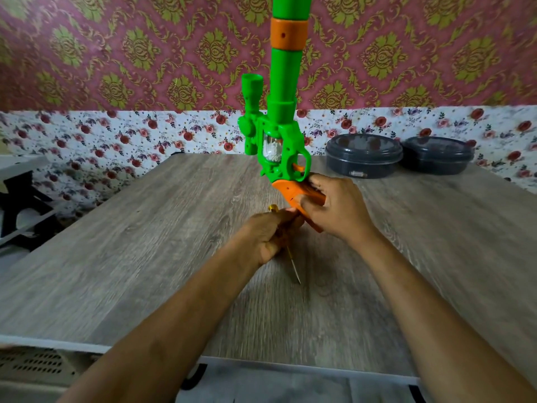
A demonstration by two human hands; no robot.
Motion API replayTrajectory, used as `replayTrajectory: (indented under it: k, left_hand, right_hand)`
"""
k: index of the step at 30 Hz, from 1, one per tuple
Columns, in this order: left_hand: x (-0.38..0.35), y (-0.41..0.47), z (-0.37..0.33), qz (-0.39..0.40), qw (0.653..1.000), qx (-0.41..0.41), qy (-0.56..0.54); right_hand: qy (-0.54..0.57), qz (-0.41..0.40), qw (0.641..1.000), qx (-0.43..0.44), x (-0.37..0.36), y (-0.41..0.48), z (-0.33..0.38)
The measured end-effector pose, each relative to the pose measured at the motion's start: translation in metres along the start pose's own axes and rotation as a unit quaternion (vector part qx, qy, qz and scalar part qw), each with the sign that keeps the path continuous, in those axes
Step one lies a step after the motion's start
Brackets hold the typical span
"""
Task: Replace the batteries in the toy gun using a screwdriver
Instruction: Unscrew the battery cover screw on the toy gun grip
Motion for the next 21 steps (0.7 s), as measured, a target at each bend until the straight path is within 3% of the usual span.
replayTrajectory:
  k: [14, 21]
  left_hand:
    - [-0.001, -0.009, -0.008, -0.009, 0.995, -0.039, 0.092]
    - [0.005, -0.009, -0.013, -0.054, 0.96, -0.06, 0.27]
  right_hand:
    - [0.011, 0.026, 0.999, -0.016, -0.005, 0.0, -0.003]
    - [0.024, 0.031, 0.999, -0.02, -0.007, 0.0, -0.001]
Point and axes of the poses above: each hand's wrist, its own y-axis towards the middle knuckle, its own x-axis out of the back of the hand, z = x × y, the point moved 5 cm from there along y, towards the middle knuckle, and after that the axes turned 1 degree about -x, right-handed, at the moved point
